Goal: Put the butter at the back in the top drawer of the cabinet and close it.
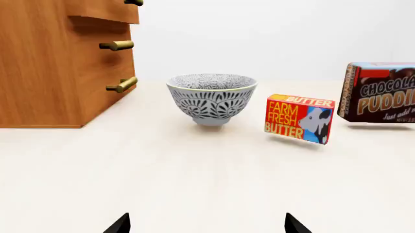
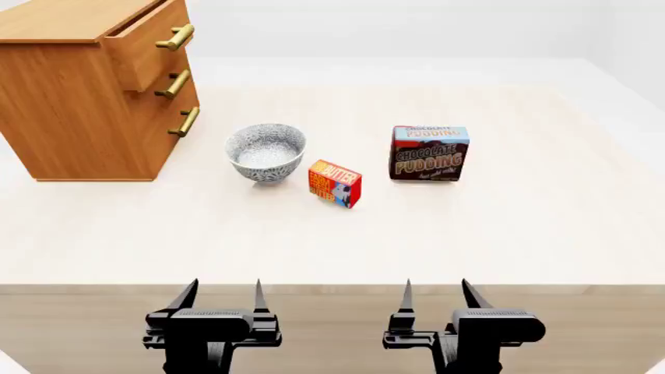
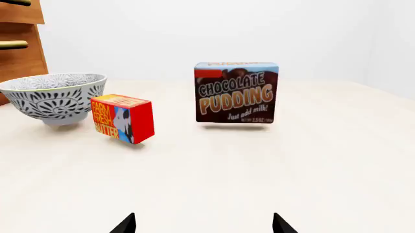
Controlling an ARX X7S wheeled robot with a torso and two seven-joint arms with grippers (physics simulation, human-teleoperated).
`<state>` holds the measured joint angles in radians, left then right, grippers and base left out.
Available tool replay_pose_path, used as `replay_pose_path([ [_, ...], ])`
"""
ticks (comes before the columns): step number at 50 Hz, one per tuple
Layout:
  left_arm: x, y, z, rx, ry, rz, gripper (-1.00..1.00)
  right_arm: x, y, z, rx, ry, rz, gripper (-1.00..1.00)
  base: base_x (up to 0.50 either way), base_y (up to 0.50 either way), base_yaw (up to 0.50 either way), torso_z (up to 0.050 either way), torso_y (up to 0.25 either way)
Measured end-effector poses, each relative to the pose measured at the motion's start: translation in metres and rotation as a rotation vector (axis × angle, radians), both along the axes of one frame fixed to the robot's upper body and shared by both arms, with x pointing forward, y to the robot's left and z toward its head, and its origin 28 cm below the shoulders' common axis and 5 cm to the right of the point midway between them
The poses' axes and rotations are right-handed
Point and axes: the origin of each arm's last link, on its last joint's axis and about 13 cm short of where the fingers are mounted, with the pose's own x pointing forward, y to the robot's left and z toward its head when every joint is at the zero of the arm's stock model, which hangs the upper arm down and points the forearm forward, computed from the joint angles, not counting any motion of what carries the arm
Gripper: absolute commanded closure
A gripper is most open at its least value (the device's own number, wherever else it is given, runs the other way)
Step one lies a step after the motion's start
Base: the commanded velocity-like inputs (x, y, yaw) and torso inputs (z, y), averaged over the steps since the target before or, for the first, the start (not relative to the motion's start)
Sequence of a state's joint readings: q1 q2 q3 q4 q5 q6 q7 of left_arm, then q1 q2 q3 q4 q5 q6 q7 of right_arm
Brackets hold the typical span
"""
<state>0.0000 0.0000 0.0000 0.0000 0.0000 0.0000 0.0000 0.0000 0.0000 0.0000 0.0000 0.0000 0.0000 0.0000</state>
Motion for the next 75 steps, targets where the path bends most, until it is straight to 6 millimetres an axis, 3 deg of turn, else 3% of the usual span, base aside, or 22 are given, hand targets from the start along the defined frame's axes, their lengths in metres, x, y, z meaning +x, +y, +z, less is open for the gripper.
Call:
replay_pose_path([
  [12, -0.0004, 0.0001, 0.0002, -0.002, -0.004, 0.0, -1.0, -0.0011, 0.0, 0.0001, 0.002, -0.006, -0.001, -1.0, 0.0, 0.0, 0.0, 0.0, 0.0],
  [31, -0.0004, 0.0005, 0.0004, -0.012, -0.004, 0.001, -1.0, -0.002, -0.0003, -0.0003, 0.002, -0.007, -0.005, -1.0, 0.0, 0.49, 0.0, 0.0, 0.0],
  [45, 0.0012, 0.0015, 0.0003, -0.02, 0.014, 0.01, -1.0, -0.002, 0.0001, -0.0004, 0.01, -0.005, -0.004, -1.0, 0.0, 0.02, 0.0, 0.0, 0.0],
  [75, 0.0013, 0.0017, 0.0004, -0.034, 0.025, 0.008, -1.0, -0.0019, -0.0003, 0.0001, 0.01, -0.008, -0.007, -1.0, 0.0, 0.0, 0.0, 0.049, 0.0],
])
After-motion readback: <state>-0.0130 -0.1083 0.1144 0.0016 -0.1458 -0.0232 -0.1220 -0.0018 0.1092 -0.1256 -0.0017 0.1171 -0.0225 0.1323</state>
